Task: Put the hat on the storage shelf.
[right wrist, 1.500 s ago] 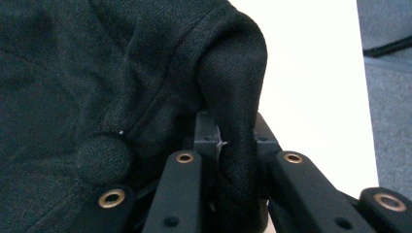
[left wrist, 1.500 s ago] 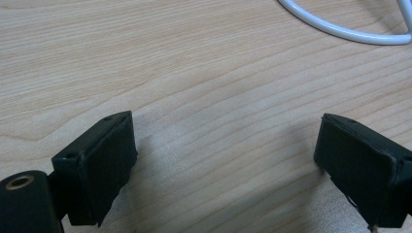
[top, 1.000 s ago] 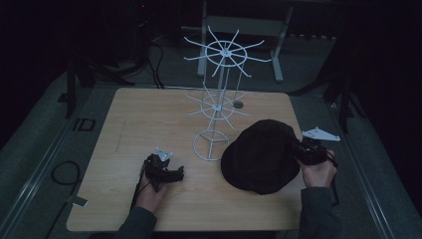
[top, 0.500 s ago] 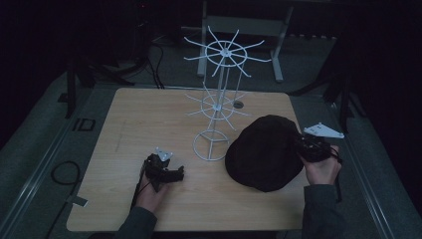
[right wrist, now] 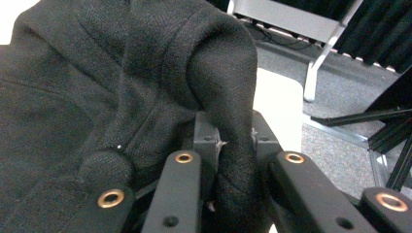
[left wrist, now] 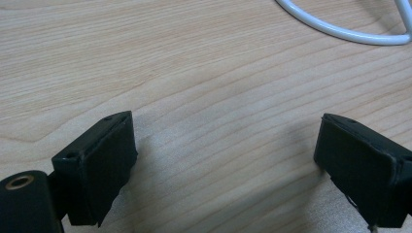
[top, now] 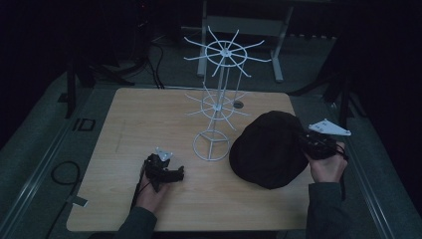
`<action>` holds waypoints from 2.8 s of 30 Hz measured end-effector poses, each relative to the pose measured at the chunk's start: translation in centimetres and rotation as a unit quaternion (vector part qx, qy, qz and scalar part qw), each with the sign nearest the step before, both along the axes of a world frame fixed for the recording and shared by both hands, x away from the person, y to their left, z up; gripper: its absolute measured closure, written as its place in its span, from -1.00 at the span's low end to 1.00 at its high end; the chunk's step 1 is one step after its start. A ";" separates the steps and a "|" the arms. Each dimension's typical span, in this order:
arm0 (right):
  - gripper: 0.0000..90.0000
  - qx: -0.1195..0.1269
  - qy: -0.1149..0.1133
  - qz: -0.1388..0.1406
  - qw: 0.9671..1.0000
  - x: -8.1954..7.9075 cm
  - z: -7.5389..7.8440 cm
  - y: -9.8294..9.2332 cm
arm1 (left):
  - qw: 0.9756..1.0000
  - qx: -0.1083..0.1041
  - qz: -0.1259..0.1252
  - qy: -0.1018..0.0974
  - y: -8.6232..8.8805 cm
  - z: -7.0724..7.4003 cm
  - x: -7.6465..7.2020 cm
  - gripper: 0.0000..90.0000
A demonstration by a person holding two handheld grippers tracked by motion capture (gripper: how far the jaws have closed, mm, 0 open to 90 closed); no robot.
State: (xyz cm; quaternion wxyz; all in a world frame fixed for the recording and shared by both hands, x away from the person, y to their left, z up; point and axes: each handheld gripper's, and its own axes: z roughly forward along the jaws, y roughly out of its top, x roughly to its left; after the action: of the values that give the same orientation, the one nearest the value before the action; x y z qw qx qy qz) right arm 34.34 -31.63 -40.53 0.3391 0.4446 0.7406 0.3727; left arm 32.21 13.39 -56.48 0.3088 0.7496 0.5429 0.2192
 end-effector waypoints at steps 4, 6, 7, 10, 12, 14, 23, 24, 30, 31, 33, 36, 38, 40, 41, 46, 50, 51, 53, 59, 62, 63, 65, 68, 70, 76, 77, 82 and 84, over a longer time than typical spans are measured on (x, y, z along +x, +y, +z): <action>0.76 -0.001 -0.005 0.005 1.000 0.0 0.5 -0.2 | 1.000 0.000 0.000 0.000 0.0 0.0 0.0 -0.81; 0.76 -0.003 -0.006 0.008 1.000 0.0 0.7 -0.2 | 1.000 0.000 0.000 0.000 0.0 0.0 0.0 -0.81; 0.76 -0.007 -0.007 0.011 1.000 0.0 0.9 -0.2 | 1.000 0.000 0.000 0.000 0.0 0.0 0.0 -0.81; 0.75 -0.015 -0.007 0.016 1.000 0.0 1.2 -0.1 | 1.000 0.001 -0.001 0.002 0.0 0.0 0.0 -0.81; 0.75 -0.021 -0.007 0.019 1.000 0.0 1.4 0.0 | 1.000 0.001 -0.001 0.002 0.0 0.0 0.0 -0.81; 0.75 -0.027 -0.009 0.021 0.999 0.0 1.7 -0.1 | 1.000 0.001 -0.001 0.002 0.0 0.0 0.0 -0.81; 0.75 -0.036 -0.019 0.037 0.998 -0.1 2.8 -0.4 | 1.000 0.001 -0.001 0.002 0.0 0.0 0.0 -0.81; 0.75 -0.036 -0.020 0.039 0.998 -0.1 3.0 -0.4 | 1.000 0.001 -0.001 0.002 0.0 0.0 0.0 -0.81; 0.74 -0.041 -0.029 0.050 0.997 -0.3 3.8 -0.5 | 1.000 0.000 0.000 0.001 0.0 0.0 0.0 -0.81; 0.74 -0.042 -0.030 0.052 0.997 -0.4 3.9 -0.5 | 1.000 0.000 0.001 0.001 0.0 0.0 0.0 -0.81; 0.74 -0.045 -0.033 0.056 0.997 -0.5 4.2 -0.5 | 1.000 -0.001 0.001 0.001 0.0 0.0 0.0 -0.81; 0.74 -0.047 -0.039 0.060 0.996 -0.7 4.6 -0.4 | 1.000 0.000 0.000 0.001 0.0 0.0 0.0 -0.81; 0.74 -0.046 -0.041 0.064 0.996 -0.8 4.9 -0.5 | 1.000 0.000 0.000 0.001 0.0 0.0 0.0 -0.81; 0.74 -0.044 -0.044 0.069 0.996 -0.9 5.2 -0.5 | 1.000 0.001 0.000 0.000 0.0 0.0 0.0 -0.81; 0.74 -0.044 -0.045 0.071 0.995 -0.9 5.3 -0.5 | 1.000 0.001 0.000 0.000 0.0 0.0 0.0 -0.81; 0.74 -0.045 -0.050 0.081 0.994 -1.2 5.9 -0.4 | 1.000 0.001 -0.001 0.001 0.0 0.0 0.0 -0.81; 0.74 -0.049 -0.052 0.093 0.993 -1.2 6.4 -0.4 | 1.000 0.001 -0.001 0.001 0.0 0.0 0.0 -0.81; 0.74 -0.050 -0.053 0.096 0.993 -1.2 6.5 -0.4 | 1.000 0.001 -0.001 0.001 0.0 0.0 0.0 -0.81; 0.74 -0.050 -0.054 0.100 0.992 -1.3 6.8 -0.3 | 1.000 0.001 -0.001 0.001 0.0 0.0 0.0 -0.81; 0.74 -0.051 -0.063 0.112 0.990 -1.6 7.5 -0.3 | 1.000 0.001 -0.001 0.001 0.0 0.0 0.0 -0.81; 0.73 -0.049 -0.066 0.119 0.990 -1.8 7.9 -0.2 | 1.000 0.001 -0.001 0.001 0.0 0.0 0.0 -0.81; 0.73 -0.046 -0.067 0.121 0.989 -1.9 8.0 -0.2 | 1.000 0.001 -0.001 0.001 0.0 0.0 0.0 -0.81; 0.73 -0.041 -0.070 0.126 0.989 -2.0 8.1 -0.3 | 1.000 0.001 -0.001 0.001 0.0 0.0 0.0 -0.81; 0.73 -0.034 -0.075 0.133 0.988 -2.3 8.4 -0.4 | 1.000 0.001 -0.001 0.001 0.0 0.0 0.0 -0.81; 0.73 -0.030 -0.079 0.138 0.987 -2.4 8.6 -0.4 | 1.000 0.001 -0.001 0.001 0.0 0.0 0.0 -0.81; 0.73 -0.019 -0.086 0.157 0.984 -2.7 9.2 -0.4 | 1.000 0.001 -0.001 0.001 0.0 0.0 0.0 -0.81; 0.73 -0.015 -0.087 0.160 0.983 -2.8 9.3 -0.4 | 1.000 0.001 -0.001 0.001 0.0 0.0 0.0 -0.81; 0.73 0.002 -0.090 0.176 0.980 -2.9 9.6 -0.3 | 1.000 0.000 0.000 0.001 0.0 0.0 0.0 -0.81; 0.73 0.006 -0.091 0.182 0.979 -3.0 9.7 -0.2 | 1.000 0.000 0.000 0.001 0.0 0.0 0.0 -0.81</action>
State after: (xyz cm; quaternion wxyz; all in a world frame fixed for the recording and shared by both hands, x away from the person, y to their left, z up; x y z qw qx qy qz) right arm 31.38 -31.81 -30.83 0.3294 0.2683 0.7729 0.4714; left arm 32.22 13.39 -56.45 0.3082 0.7500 0.5430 0.2181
